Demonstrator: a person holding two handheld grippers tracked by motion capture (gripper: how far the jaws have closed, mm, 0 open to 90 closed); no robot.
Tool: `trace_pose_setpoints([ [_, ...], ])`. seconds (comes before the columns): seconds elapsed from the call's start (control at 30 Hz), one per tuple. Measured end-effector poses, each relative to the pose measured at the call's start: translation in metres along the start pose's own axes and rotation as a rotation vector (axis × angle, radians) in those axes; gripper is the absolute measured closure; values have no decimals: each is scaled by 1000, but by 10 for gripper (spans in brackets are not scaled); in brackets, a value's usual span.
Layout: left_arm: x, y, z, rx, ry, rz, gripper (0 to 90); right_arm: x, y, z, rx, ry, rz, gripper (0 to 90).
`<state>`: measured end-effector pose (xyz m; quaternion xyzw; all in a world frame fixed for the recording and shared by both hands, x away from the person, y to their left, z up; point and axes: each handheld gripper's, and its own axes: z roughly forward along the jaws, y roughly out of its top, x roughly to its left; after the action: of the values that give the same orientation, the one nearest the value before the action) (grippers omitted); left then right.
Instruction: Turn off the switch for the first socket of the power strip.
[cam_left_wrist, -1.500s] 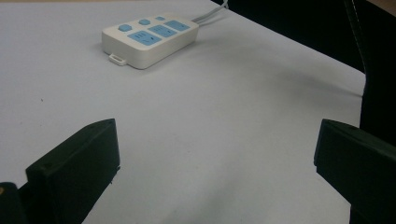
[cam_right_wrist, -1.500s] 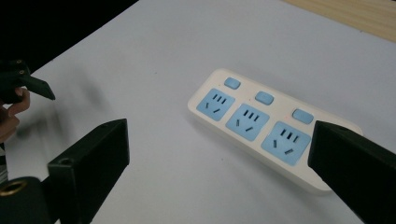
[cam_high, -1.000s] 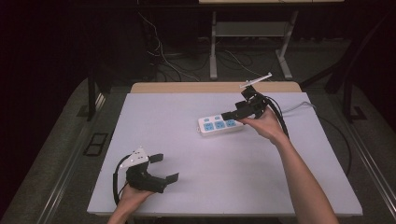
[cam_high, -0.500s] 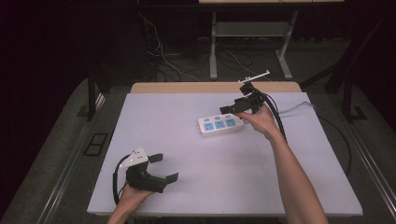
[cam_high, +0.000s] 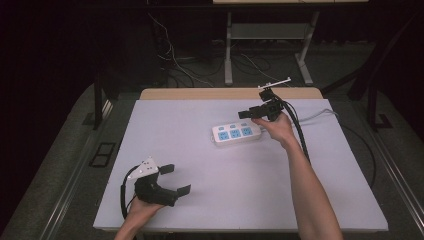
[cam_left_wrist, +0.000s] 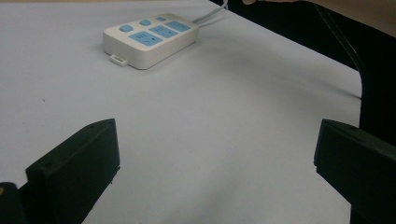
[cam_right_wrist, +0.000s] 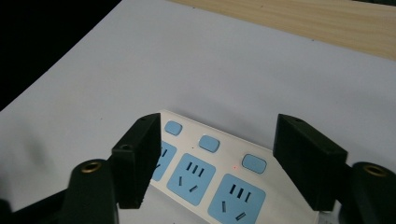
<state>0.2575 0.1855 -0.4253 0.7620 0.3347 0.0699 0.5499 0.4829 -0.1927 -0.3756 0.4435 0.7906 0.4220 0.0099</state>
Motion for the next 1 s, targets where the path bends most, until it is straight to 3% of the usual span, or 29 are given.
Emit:
trace_pose_setpoints([
  [0.53, 1, 0, 0, 3, -2, 4, 0, -13, -2, 14, -3, 1, 14, 658],
  [0.8, 1, 0, 1, 6, -1, 3, 0, -21, -7, 24, 27, 39, 34, 816],
  [1.0, 1, 0, 1, 8, -1, 5, 0, -23, -10, 30, 43, 17, 34, 895],
])
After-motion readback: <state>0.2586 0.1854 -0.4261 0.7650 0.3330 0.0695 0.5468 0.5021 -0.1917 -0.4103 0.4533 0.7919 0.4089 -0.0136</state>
